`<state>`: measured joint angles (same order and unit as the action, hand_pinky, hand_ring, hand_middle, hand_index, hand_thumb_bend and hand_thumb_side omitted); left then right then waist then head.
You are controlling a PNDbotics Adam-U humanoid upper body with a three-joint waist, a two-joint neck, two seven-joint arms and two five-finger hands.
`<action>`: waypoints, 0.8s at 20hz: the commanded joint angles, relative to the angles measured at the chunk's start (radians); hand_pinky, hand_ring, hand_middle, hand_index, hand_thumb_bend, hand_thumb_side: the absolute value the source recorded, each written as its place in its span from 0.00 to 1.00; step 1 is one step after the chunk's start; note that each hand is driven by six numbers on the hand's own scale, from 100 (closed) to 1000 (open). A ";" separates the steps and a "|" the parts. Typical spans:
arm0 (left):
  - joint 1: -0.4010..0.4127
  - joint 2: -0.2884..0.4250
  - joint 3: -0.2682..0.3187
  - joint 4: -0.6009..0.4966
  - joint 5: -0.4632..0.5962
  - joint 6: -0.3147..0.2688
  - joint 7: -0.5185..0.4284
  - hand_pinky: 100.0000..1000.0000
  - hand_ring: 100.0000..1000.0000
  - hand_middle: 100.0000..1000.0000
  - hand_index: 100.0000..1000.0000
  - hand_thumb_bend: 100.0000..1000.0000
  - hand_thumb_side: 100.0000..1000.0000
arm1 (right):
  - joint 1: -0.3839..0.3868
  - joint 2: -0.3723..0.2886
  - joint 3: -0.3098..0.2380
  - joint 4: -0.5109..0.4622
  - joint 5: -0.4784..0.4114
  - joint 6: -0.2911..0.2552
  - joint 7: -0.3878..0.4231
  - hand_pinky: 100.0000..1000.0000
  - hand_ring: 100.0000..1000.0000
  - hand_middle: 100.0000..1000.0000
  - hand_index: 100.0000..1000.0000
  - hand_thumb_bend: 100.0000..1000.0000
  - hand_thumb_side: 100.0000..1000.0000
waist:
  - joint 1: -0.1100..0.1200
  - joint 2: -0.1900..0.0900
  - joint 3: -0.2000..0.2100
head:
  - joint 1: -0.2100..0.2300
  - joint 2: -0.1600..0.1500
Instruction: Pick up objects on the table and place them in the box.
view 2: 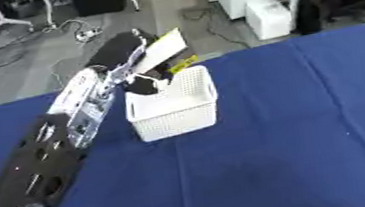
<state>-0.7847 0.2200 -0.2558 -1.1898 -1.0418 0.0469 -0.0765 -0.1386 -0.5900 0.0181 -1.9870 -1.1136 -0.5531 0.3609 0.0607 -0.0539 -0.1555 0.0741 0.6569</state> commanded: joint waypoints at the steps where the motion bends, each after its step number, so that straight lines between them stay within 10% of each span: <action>1: -0.040 0.017 0.022 0.058 -0.049 -0.003 0.050 0.00 0.17 0.34 0.24 0.18 0.08 | -0.012 -0.025 -0.008 -0.013 -0.002 0.006 -0.001 0.22 0.39 0.39 0.48 0.00 1.00 | -0.004 -0.009 -0.002 | 0.012 -0.012; 16: -0.124 -0.029 0.115 0.354 -0.242 -0.016 0.167 0.00 0.18 0.34 0.24 0.20 0.08 | -0.021 -0.024 -0.007 -0.013 -0.012 0.014 -0.002 0.22 0.39 0.39 0.48 0.00 1.00 | -0.004 -0.010 -0.011 | 0.019 -0.008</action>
<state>-0.8804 0.1860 -0.1592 -0.8426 -1.2664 0.0301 0.0770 -0.1435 -0.5900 0.0183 -1.9870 -1.1230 -0.5427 0.3591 0.0616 -0.0542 -0.1650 0.0812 0.6571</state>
